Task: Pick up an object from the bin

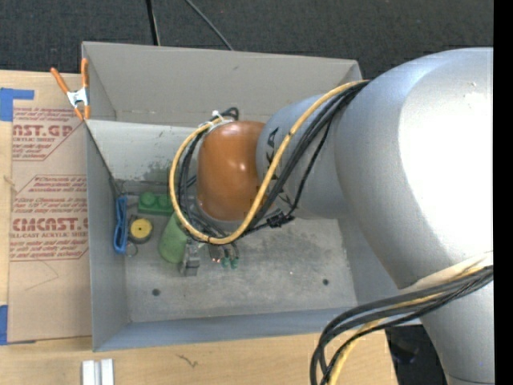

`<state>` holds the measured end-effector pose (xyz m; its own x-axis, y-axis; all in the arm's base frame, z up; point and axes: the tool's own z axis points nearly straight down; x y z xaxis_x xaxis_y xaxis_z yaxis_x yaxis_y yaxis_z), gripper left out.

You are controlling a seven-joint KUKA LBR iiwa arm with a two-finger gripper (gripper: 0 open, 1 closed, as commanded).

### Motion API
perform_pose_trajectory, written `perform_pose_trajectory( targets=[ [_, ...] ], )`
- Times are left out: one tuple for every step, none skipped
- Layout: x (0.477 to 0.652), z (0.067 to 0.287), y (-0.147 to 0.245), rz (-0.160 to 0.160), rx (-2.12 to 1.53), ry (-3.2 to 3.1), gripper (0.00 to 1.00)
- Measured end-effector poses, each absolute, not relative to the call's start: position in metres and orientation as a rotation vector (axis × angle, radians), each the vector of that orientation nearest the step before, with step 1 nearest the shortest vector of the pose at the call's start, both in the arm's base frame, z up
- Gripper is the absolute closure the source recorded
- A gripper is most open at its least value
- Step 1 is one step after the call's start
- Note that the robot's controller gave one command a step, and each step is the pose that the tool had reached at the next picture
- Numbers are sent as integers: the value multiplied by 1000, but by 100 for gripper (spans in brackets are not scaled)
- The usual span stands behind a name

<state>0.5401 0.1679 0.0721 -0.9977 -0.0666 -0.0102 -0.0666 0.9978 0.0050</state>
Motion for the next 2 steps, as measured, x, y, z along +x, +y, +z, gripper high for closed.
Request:
perform_pose_trajectory(
  targets=[
    [548, 180, 190, 4, -133, 3130, 100],
    [535, 216, 193, 4, -137, 3134, 100]
  ],
)
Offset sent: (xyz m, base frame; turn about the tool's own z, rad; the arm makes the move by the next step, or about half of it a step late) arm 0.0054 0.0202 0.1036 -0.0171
